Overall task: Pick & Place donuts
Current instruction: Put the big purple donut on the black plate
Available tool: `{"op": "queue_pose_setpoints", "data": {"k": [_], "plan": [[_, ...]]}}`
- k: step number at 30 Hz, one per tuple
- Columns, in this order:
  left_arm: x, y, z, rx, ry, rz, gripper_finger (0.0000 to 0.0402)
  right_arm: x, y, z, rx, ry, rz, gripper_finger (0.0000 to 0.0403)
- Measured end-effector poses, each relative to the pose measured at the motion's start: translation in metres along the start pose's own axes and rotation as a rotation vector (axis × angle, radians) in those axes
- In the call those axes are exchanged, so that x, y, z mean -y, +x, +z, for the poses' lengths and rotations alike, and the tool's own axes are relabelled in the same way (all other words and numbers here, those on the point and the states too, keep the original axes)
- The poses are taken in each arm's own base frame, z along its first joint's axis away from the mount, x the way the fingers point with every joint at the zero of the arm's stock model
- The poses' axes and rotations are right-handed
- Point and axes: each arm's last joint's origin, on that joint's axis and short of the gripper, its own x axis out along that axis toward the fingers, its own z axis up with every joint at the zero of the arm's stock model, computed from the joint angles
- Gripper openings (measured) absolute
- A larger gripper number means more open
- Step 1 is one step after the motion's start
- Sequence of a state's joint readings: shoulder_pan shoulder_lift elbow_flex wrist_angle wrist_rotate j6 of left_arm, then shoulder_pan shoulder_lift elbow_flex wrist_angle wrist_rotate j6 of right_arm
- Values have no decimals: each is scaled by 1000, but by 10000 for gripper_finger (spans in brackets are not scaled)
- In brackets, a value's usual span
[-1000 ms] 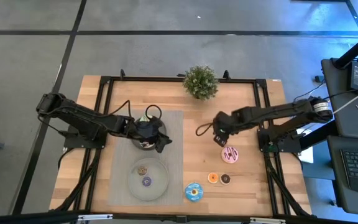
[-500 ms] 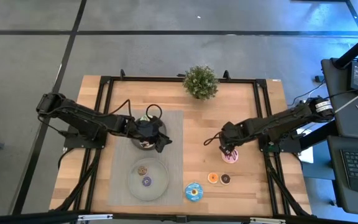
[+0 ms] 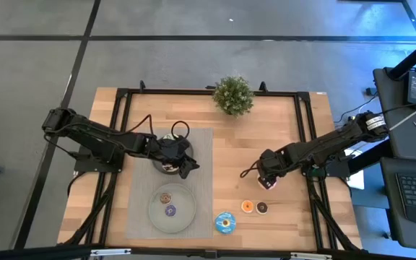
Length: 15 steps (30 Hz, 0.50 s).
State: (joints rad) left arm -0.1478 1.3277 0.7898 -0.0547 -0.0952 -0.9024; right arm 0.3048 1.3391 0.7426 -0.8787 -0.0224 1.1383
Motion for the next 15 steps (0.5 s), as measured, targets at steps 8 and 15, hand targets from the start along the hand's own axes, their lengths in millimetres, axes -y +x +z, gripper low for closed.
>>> {"op": "queue_pose_setpoints", "data": {"k": [8, 15], "plan": [[0, 0, 0, -1, 0, -1, 144, 11, 25, -5, -15, 70, 23, 246], [1, 0, 0, 3, -1, -7, 144, 14, 28, -6, 7, 87, 1, 171]]}}
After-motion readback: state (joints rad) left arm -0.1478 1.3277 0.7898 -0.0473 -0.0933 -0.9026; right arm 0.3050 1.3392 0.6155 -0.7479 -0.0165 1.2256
